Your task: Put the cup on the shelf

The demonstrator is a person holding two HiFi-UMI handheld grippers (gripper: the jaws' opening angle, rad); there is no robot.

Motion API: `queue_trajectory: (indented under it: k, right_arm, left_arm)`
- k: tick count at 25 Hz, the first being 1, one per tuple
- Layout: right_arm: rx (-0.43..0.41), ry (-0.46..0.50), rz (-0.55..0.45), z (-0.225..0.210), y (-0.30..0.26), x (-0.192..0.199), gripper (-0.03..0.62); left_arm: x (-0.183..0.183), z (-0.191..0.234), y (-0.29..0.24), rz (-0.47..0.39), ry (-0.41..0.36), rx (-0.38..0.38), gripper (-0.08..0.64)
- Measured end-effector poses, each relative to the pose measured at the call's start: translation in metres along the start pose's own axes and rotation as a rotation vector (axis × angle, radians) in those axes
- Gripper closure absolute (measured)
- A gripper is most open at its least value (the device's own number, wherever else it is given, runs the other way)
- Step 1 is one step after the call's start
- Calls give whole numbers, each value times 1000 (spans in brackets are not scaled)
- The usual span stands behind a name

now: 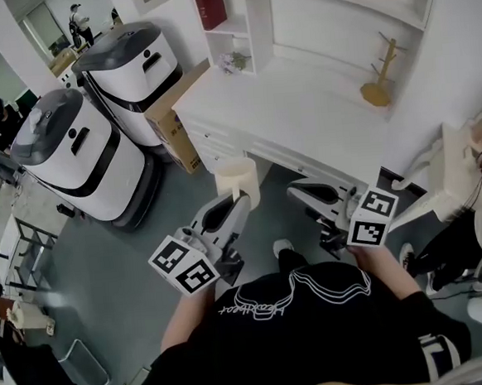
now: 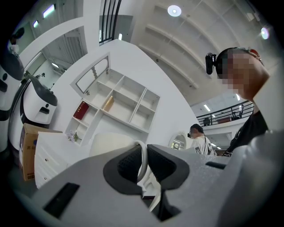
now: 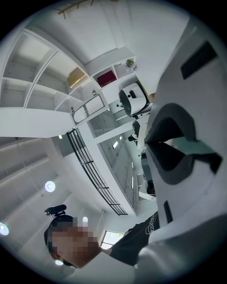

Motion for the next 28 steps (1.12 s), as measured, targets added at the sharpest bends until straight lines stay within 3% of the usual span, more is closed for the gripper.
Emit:
queue_trajectory:
  k: [6, 19, 28]
  right_arm:
    - [-22, -24, -11, -59, -23, -17, 586]
    - [-26, -59, 14, -241, -103, -82, 586]
    - [-42, -11, -8, -301, -134, -123, 586]
  left_arm:
    - [-6, 42, -37, 22, -13, -28, 520]
    - [-31, 194, -169, 65, -47, -68, 522]
    - [-58, 241, -218, 36, -107, -55, 522]
Point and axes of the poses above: the fingertips, and each gripper's own axes: y backward along the fingers, z to its left, x out of its underside, the point moved 10 cm from there along y, backward along the fingers, and after that the axes turned 3 degrees about -y, right-handed, at the moved point
